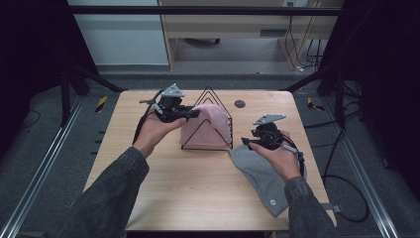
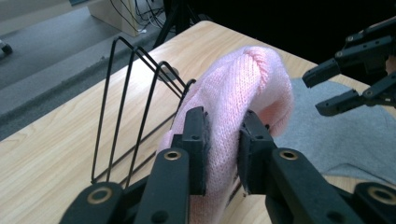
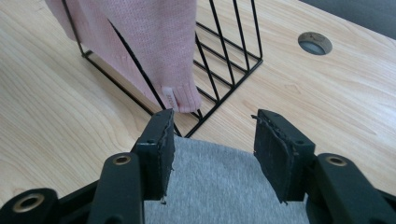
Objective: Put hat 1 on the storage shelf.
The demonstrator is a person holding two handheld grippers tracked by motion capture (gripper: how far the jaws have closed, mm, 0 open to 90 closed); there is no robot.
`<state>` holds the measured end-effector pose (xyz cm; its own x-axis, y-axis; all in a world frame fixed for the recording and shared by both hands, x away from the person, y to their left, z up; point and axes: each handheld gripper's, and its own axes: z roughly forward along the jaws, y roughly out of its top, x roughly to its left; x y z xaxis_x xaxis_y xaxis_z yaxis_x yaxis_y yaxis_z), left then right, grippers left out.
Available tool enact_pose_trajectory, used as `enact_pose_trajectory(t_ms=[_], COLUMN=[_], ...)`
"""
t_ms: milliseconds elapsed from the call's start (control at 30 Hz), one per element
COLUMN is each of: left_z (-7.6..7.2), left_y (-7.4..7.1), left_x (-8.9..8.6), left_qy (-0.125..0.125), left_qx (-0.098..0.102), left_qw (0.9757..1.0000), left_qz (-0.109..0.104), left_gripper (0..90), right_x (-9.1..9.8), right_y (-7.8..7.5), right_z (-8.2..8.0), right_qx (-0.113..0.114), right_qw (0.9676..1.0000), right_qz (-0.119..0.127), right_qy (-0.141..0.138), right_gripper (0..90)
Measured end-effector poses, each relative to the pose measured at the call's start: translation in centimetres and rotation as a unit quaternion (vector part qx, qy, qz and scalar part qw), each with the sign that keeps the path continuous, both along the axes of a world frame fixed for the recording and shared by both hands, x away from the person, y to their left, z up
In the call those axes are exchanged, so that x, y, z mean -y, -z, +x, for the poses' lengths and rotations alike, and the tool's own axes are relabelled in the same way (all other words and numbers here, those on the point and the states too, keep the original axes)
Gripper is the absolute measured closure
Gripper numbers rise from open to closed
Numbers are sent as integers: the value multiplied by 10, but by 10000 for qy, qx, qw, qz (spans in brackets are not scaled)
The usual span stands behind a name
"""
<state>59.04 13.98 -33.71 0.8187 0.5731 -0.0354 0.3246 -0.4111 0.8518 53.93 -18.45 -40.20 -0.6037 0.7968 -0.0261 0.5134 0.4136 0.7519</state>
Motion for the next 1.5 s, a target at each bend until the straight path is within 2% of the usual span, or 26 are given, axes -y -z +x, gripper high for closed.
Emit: enact_pose_trajectory(t_ms=[33, 133, 200, 300, 400, 467, 500, 567, 633, 667, 700, 733, 767, 800, 833, 867, 1000, 1067, 1133, 1167, 1233, 1267, 1300, 1367, 1467, 1500], left_z=[0, -6, -12, -27, -48, -63, -63, -79, -95, -108, -108, -113, -120, -120, -124, -124, -132, -135, -137, -139, -139, -140, -141, -141, -143, -143], left_y=[0, -2, -4, -2, 5, 13, 13, 23, 33, 45, 45, 51, 66, 66, 83, 83, 110, 109, 104, 103, 105, 106, 109, 110, 110, 110], left_x=[0, -6, -12, -25, -42, -55, -55, -70, -88, -106, -106, -114, -127, -127, -139, -139, -156, -159, -162, -166, -167, -168, -171, -172, -178, -181], left_qy=[0, -125, -186, -354, -481, -551, -551, -685, -916, -1061, -1061, -1104, -1180, -1180, -1298, -1298, -1463, -1450, -1511, -1555, -1584, -1607, -1602, -1632, -1783, -1820], left_qx=[0, 21, 78, 146, 146, 163, 163, 248, 277, 184, 184, 109, -2, -2, -56, -56, -125, -93, 46, 87, 78, 57, 22, 17, 45, 39], left_qw=[10000, 9997, 9997, 9992, 9985, 9980, 9980, 9962, 9941, 9935, 9935, 9932, 9926, 9926, 9912, 9912, 9886, 9882, 9875, 9865, 9858, 9851, 9846, 9839, 9814, 9809], left_qz=[0, -200, -166, 84, 236, 278, 278, 487, 518, 382, 382, 356, 301, 301, 253, 253, 322, 476, 453, 500, 552, 603, 693, 724, 713, 686], left_gripper=[697, 593, 527, 403, 303, 243, 223, 197, 162, 154, 138, 138, 125, 122, 121, 121, 127, 130, 130, 129, 128, 128, 128, 128, 127, 127], right_x=[1, 5, 10, 22, 39, 51, 51, 66, 85, 91, 91, 97, 106, 112, 116, 120, 129, 136, 138, 142, 144, 148, 148, 148, 144, 142], right_y=[0, 1, 0, 1, 4, 8, 8, 15, 26, 29, 29, 31, 37, 42, 45, 48, 53, 58, 60, 63, 65, 67, 69, 70, 76, 78], right_z=[0, -1, -1, -6, -15, -19, -19, -25, -28, -28, -28, -29, -28, -26, -25, -24, -21, -17, -16, -14, -13, -12, -11, -11, -11, -12], right_qx=[7, -5, -22, -106, -165, -261, -261, -404, -521, -574, -574, -598, -654, -695, -739, -760, -755, -870, -889, -910, -916, -938, -965, -987, -1041, -993], right_qw=[10000, 9999, 9998, 9992, 9978, 9967, 9967, 9948, 9922, 9908, 9908, 9895, 9875, 9862, 9848, 9838, 9814, 9796, 9788, 9772, 9765, 9751, 9749, 9754, 9747, 9750], right_qz=[-10, -58, -64, -88, -110, -71, -71, -9, 9, 85, 85, 138, 243, 267, 290, 275, 312, 205, 177, 127, 122, 103, 83, 24, -42, -75], right_qy=[14, 108, 177, 373, 637, 762, 762, 930, 1135, 1220, 1220, 1306, 1413, 1480, 1542, 1597, 1740, 1800, 1836, 1916, 1948, 2004, 2004, 1971, 1978, 1986], right_gripper=[467, 441, 401, 333, 278, 230, 230, 218, 231, 246, 246, 280, 343, 381, 396, 410, 462, 484, 493, 498, 497, 493, 493, 490, 479, 472])
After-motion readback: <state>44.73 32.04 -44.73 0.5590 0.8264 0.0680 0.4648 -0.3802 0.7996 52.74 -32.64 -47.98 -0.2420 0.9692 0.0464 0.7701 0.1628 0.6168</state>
